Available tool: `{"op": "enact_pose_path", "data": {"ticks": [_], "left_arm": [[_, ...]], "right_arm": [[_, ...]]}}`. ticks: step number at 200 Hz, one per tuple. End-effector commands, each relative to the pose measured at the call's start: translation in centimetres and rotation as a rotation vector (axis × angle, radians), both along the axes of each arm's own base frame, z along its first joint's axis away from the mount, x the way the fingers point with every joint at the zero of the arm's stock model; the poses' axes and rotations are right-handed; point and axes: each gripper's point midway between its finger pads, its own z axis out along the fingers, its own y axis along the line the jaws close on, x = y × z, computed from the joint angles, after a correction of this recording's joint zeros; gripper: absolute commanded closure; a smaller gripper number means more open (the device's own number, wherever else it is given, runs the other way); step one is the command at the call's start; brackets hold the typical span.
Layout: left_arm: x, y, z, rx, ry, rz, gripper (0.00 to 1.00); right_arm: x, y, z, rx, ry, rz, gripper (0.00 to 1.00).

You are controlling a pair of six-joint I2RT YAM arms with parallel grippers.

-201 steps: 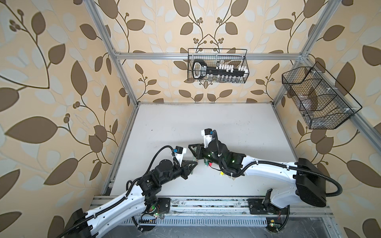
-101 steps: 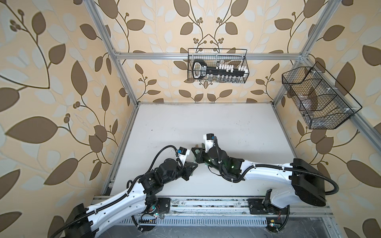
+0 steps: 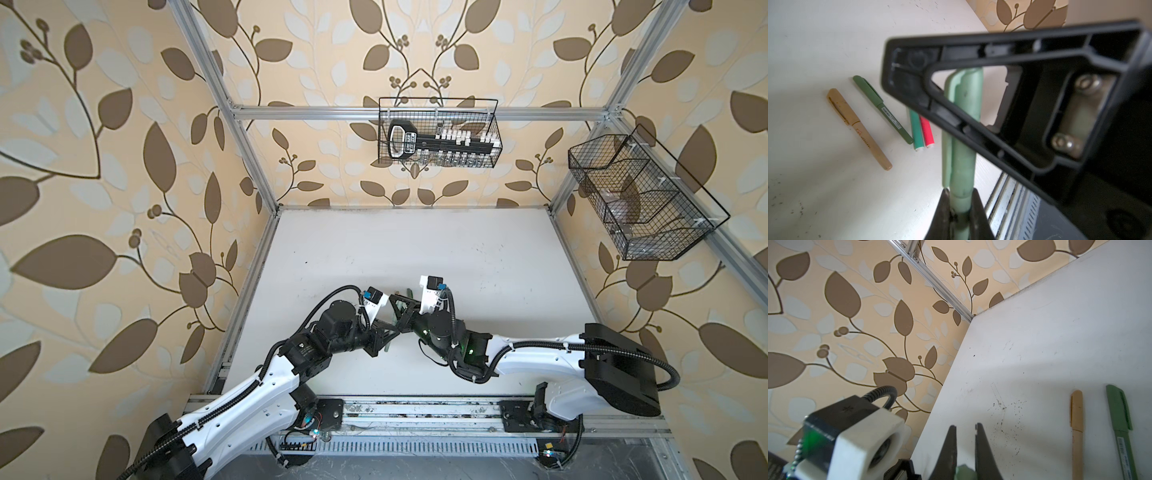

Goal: Insert pens into pen caps
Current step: Put on the pen cap to the pen, then place the pen at the center of the table.

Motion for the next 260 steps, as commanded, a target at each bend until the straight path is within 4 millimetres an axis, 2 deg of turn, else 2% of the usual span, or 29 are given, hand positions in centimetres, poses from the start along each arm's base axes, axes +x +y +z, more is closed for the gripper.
{"op": "enact_pose_path", "data": {"ticks": [1,41,59,70,84,101,130,159,178,197,206,225,237,248,260], "left_arm": [[8.0,2.6,12.9,-0.262,-0.366,0.339,1.0],[8.7,3.8,11.0,-0.218,-0.364,0.414,1.0],[9.0,4.1,9.0,-0.182,-0.309,0.445,1.0],[9.4,4.7,6.8,-0.131,-0.246,0.494,1.0],[9.9,5.9,3.2,-0.054,-0.149,0.575,1.0],[10.0,7.9,-1.4,0.051,-0.025,0.695,1.0],[9.5,10.2,-7.3,0.197,0.143,0.83,1.0],[9.3,10.3,-10.2,0.273,0.24,0.858,1.0],[9.5,10.0,-11.2,0.306,0.271,0.851,1.0],[9.6,10.1,-12.0,0.349,0.299,0.858,1.0],[9.6,10.2,-12.3,0.367,0.311,0.859,1.0],[9.5,10.2,-12.9,0.394,0.331,0.858,1.0],[9.5,10.3,-13.1,0.404,0.333,0.859,0.92],[9.5,10.2,-13.2,0.409,0.335,0.856,0.83],[9.5,10.2,-13.2,0.414,0.337,0.85,0.77]], "right_arm": [[-9.7,4.1,-3.2,-0.074,0.087,0.402,1.0],[-7.6,1.1,-3.2,-0.098,0.11,0.307,0.99],[-5.9,-1.1,-2.6,-0.131,0.105,0.237,0.65],[-4.8,-3.2,-1.6,-0.15,0.089,0.18,0.52],[-3.2,-6.8,-0.7,-0.188,0.073,0.076,0.4],[-1.5,-12.1,0.1,-0.239,0.062,-0.064,0.31],[0.8,-21.9,-0.7,-0.338,0.085,-0.32,0.19],[2.5,-30.8,-3.5,-0.429,0.193,-0.55,0.17],[3.1,-35.1,-6.4,-0.449,0.294,-0.646,0.19],[3.3,-38.6,-9.2,-0.456,0.376,-0.734,0.2],[3.4,-39.4,-10.0,-0.427,0.41,-0.755,0.21],[4.0,-39.6,-10.6,-0.439,0.413,-0.754,0.23],[4.0,-40.1,-10.9,-0.454,0.412,-0.793,0.23],[4.0,-40.5,-10.7,-0.455,0.409,-0.821,0.23],[4.0,-40.9,-10.2,-0.452,0.385,-0.85,0.22]]}}
